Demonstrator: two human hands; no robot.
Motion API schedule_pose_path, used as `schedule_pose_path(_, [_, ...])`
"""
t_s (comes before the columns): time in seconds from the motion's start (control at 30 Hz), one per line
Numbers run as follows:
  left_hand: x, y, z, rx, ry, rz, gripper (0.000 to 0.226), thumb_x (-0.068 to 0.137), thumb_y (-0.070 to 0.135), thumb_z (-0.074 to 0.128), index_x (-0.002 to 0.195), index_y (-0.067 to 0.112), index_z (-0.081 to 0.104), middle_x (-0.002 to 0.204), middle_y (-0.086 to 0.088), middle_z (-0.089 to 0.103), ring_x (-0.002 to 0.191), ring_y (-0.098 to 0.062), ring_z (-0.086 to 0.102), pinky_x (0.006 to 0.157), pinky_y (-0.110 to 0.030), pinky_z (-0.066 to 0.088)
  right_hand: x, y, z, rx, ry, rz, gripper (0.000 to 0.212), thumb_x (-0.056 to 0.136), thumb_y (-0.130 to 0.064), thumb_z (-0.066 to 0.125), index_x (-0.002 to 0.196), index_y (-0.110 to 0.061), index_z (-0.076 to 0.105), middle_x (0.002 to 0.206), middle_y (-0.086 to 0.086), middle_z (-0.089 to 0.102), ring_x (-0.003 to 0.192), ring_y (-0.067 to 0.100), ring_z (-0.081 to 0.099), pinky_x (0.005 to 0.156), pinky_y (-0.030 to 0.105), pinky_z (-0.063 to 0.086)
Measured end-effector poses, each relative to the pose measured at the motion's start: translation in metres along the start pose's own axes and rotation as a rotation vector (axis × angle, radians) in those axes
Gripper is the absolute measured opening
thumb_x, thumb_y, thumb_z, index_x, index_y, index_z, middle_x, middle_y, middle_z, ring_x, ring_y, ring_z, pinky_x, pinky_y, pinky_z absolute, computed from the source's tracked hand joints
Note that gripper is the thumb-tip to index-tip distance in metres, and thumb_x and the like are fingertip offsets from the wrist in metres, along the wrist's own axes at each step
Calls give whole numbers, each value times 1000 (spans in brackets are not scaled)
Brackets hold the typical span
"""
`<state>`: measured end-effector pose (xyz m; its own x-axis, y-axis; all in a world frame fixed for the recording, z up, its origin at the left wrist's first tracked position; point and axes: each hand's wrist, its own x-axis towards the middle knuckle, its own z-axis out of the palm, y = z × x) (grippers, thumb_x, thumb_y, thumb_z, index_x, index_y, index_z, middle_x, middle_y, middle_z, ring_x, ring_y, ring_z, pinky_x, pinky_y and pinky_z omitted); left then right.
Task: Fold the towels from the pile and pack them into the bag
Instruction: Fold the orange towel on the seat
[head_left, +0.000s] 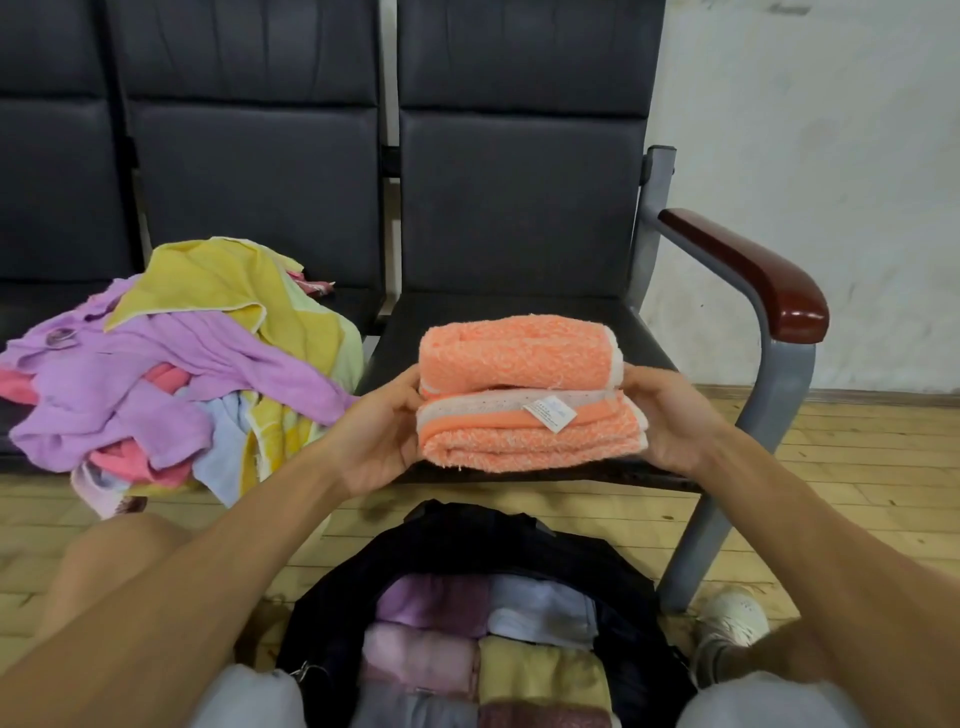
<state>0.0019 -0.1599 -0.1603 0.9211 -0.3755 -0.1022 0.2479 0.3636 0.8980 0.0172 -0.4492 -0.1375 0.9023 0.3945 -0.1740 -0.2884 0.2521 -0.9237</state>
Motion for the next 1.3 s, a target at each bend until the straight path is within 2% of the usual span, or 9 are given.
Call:
schedule_pose_path(0.17, [2,-2,-5,53,39,-91,32,88,41,48,94,16,67,99,-11,66,90,-25,64,83,-41,50,14,9,1,-8,93,126,66,93,-57,48,133,-5,57,131,20,59,124,41,55,101,56,46])
schedule_pose_path(0.3, [1,-11,-3,219,2,-93,21,84,28,61,65,19,55,71,1,61,69,-18,57,60,-27,48,20,18,13,-121,106,227,61,84,-41,68,128,-1,59,128,17,62,115,33,63,82,43,59])
schedule_pose_path(0.37, [3,-14,-5,241,53,-31,19,73,14,70,74,19,52,87,-3,64,77,-20,62,56,-28,51,20,17,17,-150,92,224,33,88,-20,67,116,-3,66,121,16,65,107,28,66,78,38,59])
schedule_pose_path(0.43, [4,-12,-6,236,129,27,36,67,3,75,93,22,59,114,-9,59,100,-27,62,64,-34,55,20,15,18,-147,84,207,38,85,-10,67,122,-2,63,122,16,67,111,27,66,81,37,59])
schedule_pose_path(0.53, [5,-11,-6,210,244,50,65,67,-2,77,124,20,55,123,-12,58,109,-31,61,71,-36,57,20,13,24,-186,120,181,46,82,-12,70,124,2,60,118,14,69,107,23,68,77,32,59])
schedule_pose_path(0.73, [3,-17,-1,203,364,108,26,84,12,71,109,14,64,105,-5,73,99,-21,70,81,-36,57,14,21,42,-207,286,96,37,96,-40,57,116,-10,65,110,10,72,102,24,68,80,40,56])
schedule_pose_path(0.87, [0,-15,2,203,415,87,21,89,20,67,109,17,63,111,-6,70,104,-23,66,87,-41,56,5,26,54,-284,195,43,48,88,-46,62,120,-11,64,114,11,71,106,25,68,92,43,54])
schedule_pose_path(1.17, [-29,-20,-10,310,373,47,31,94,22,59,124,20,53,117,-5,66,104,-23,64,75,-40,56,-14,60,53,-266,81,232,45,79,1,73,122,-7,63,119,13,69,110,29,66,91,42,56])
schedule_pose_path(1.3, [-47,-34,-17,454,281,-47,26,98,31,54,121,22,47,113,0,65,94,-17,67,67,-38,56,-15,76,43,-251,171,264,33,84,-4,71,116,-4,65,119,17,68,107,32,66,97,47,52])
